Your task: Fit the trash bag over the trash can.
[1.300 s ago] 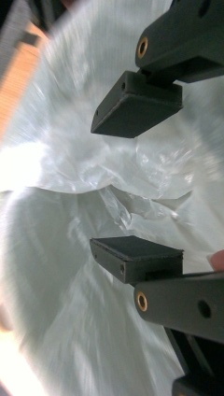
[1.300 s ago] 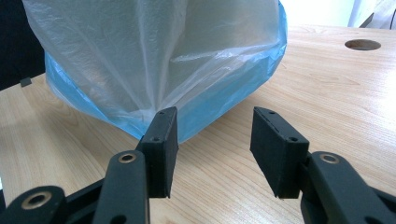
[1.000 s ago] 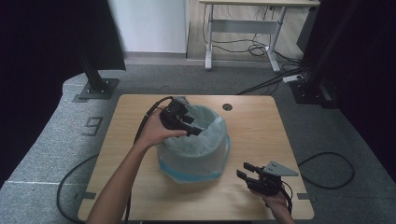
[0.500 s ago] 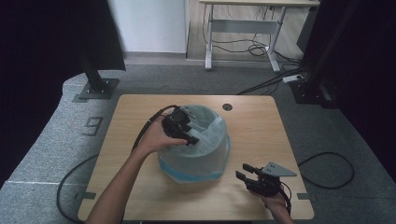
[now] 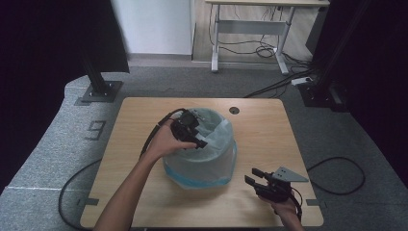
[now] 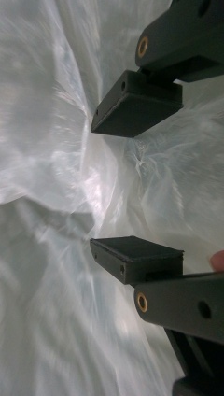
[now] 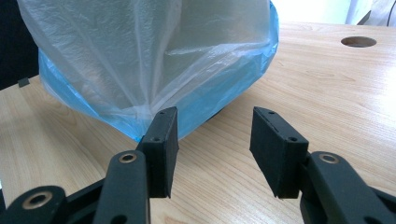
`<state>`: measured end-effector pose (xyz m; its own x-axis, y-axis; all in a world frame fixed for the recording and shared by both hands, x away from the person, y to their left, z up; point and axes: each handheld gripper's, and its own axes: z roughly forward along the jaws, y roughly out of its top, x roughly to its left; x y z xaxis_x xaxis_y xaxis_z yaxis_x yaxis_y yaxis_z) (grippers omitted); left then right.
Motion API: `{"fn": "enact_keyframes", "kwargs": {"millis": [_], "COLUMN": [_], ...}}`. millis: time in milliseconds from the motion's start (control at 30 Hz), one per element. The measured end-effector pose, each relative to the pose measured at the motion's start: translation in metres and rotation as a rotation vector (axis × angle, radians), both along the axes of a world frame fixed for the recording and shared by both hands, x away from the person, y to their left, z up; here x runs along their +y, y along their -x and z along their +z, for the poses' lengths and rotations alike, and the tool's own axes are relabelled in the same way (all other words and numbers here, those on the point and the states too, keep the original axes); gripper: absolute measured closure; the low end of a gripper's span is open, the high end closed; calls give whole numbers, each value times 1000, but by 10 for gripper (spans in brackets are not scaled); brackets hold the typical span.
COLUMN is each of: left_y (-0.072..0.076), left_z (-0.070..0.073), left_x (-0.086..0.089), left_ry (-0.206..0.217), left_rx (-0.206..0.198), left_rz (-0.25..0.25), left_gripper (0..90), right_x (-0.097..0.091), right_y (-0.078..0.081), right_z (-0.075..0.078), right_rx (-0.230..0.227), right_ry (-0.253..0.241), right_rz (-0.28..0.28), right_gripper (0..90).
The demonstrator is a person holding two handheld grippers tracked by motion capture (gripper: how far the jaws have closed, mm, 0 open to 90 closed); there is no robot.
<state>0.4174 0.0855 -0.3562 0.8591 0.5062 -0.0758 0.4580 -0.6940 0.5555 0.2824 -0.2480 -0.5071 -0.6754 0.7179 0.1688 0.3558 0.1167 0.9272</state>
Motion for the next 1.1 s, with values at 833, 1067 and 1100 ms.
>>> {"fn": "enact_keyframes", "kwargs": {"millis": [833,1067,1100], "left_y": [4,22,24], "left_z": [7,15,15], "left_x": [43,65,68], "left_ry": [27,141,147], "left_rx": [-94,-131,-136], "left_rz": [118,127,129], "left_gripper": [385,385,385], "right_x": [3,4,3], "right_y": [0,0,0], "right_z": [-2,-2,-3], "right_rx": [4,6,7], "right_ry": [11,11,11], "right_rz": [5,2,1], "right_gripper": [507,506,507]}}
